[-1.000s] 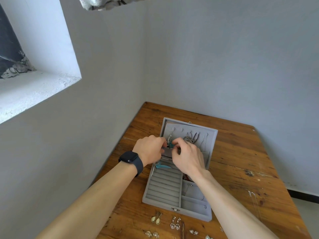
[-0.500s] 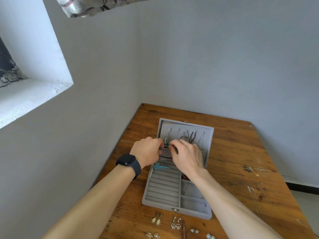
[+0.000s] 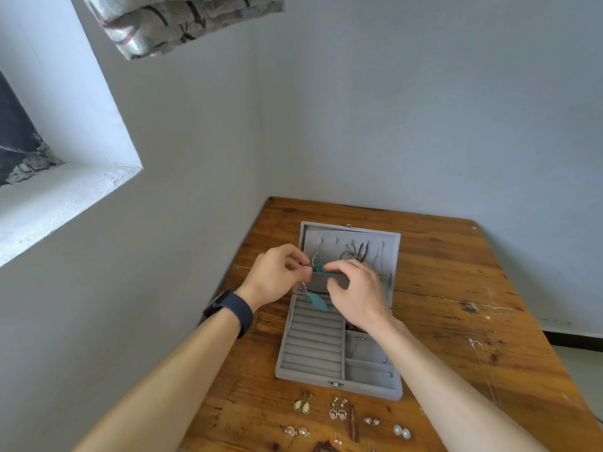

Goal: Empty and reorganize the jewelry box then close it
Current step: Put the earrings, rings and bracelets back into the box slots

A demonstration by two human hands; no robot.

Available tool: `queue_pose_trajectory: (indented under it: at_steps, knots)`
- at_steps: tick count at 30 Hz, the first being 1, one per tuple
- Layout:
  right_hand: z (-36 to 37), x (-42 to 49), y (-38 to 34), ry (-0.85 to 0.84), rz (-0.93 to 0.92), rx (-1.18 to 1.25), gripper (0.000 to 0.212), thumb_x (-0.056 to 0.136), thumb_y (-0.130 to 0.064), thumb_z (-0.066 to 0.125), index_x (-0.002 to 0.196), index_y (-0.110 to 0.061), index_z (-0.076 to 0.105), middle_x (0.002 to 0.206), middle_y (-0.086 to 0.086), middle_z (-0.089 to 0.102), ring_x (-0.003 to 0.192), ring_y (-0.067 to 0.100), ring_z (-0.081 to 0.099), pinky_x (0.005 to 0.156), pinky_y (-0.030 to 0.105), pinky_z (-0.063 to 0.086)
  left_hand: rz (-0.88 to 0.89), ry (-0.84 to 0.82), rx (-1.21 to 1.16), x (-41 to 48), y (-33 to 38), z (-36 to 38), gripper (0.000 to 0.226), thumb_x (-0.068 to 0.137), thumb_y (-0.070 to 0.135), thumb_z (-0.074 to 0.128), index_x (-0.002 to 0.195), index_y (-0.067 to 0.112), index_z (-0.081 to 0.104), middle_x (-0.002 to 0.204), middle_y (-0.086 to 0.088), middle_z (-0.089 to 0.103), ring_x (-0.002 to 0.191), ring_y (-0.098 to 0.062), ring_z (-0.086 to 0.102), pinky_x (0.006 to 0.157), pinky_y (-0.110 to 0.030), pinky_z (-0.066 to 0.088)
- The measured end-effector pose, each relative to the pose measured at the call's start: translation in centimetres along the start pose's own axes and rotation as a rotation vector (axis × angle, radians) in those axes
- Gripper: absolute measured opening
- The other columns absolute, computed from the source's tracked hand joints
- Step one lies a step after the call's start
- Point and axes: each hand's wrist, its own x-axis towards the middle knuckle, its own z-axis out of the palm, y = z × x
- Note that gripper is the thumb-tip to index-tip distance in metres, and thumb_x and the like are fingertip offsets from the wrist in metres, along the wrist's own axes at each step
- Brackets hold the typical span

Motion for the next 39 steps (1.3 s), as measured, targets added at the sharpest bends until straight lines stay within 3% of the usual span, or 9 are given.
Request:
queue_pose_trajectory:
  at_steps: [3,6,11,14,18,22,27,31,39]
  knots:
    - [-1.5,-1.3,-1.5,-0.093,0.122,0.390,0.024,0.086,-0.034,0.065,0.109,-0.038,0.069,0.106,-0.022,0.070,0.103,-0.008,0.061,0.094,0.022,0.048,-0.026,0.004,-0.203,-0.6,1.5,-0.7,0.015,0.090,0.027,0.073,0.102,0.019,0.068,0.083,0.004,0.077,0.080,-0.015,0.073,0.080,-0.032,0.059]
    - [-2.7,-2.3,-3.0,-0.203,0.160,0.609,0.033,0.080,-0.049,0.071,0.112,-0.040,0.065,0.107,-0.023,0.072,0.102,-0.007,0.064,0.092,0.025,0.050,-0.046,0.000,-0.301,-1.4,3.4,-0.7,0.019,0.089,0.030,0.074,0.103,0.019,0.069,0.086,0.002,0.078,0.080,-0.014,0.073,0.071,-0.024,0.056]
    - [-3.9,-3.6,-4.4,-0.137,0.139,0.568,0.034,0.084,-0.048,0.075,0.114,-0.038,0.061,0.103,-0.023,0.072,0.097,-0.007,0.066,0.080,0.017,0.049,-0.072,0.012,-0.400,-2.7,5.9,-0.4,0.019,0.087,0.031,0.076,0.100,0.019,0.071,0.086,0.000,0.077,0.082,-0.017,0.074,0.067,-0.027,0.057]
    - [-4.2,-4.5,-4.6,-0.092,0.114,0.623,0.022,0.093,-0.038,0.067,0.114,-0.031,0.065,0.099,-0.017,0.075,0.093,0.001,0.070,0.082,0.021,0.053,-0.085,0.042,-0.389,-3.3,6.6,-0.5,0.016,0.087,0.032,0.076,0.098,0.021,0.072,0.085,0.004,0.077,0.077,-0.009,0.072,0.063,-0.021,0.052]
    - [-4.9,-5.6,-4.8,-0.070,0.100,0.650,0.015,0.101,-0.028,0.056,0.105,-0.023,0.070,0.092,-0.013,0.076,0.086,0.006,0.072,0.075,0.017,0.054,-0.113,0.065,-0.406,-3.8,7.3,-0.5,0.016,0.085,0.031,0.078,0.097,0.022,0.073,0.085,0.004,0.077,0.075,-0.009,0.071,0.070,-0.028,0.053]
    - [-6.0,-6.0,-5.2,-0.127,0.159,0.777,0.019,0.101,-0.027,0.055,0.104,-0.018,0.071,0.091,0.000,0.077,0.082,0.019,0.075,0.078,0.028,0.055,-0.078,0.055,-0.375,-4.3,7.8,-0.3,0.017,0.083,0.032,0.080,0.096,0.023,0.074,0.084,0.002,0.077,0.074,-0.009,0.071,0.066,-0.022,0.053]
    - [-6.5,-6.0,-5.8,-0.119,0.223,0.833,0.025,0.098,-0.040,0.058,0.106,-0.019,0.068,0.094,-0.003,0.077,0.085,0.016,0.075,0.070,0.022,0.056,-0.014,0.034,-0.332,-4.8,7.8,-0.2,0.011,0.081,0.032,0.081,0.087,0.024,0.078,0.084,0.004,0.077,0.077,-0.010,0.072,0.061,-0.013,0.051]
    - [-6.0,-6.4,-5.3,-0.077,0.218,0.797,0.014,0.099,-0.035,0.060,0.109,-0.026,0.063,0.089,-0.005,0.077,0.077,0.017,0.075,0.068,0.019,0.055,0.018,0.015,-0.265,-4.8,7.1,-0.1,0.011,0.081,0.032,0.080,0.087,0.023,0.079,0.085,0.005,0.077,0.078,-0.010,0.071,0.072,-0.018,0.056]
    - [-4.2,-5.3,-4.6,-0.118,0.288,0.846,0.014,0.099,-0.029,0.060,0.103,-0.018,0.066,0.086,0.004,0.076,0.073,0.021,0.075,0.059,0.020,0.055,0.022,-0.082,-0.258,-4.0,5.0,0.0,0.013,0.085,0.024,0.077,0.093,0.014,0.077,0.084,0.002,0.076,0.077,-0.006,0.071,0.065,-0.012,0.051]
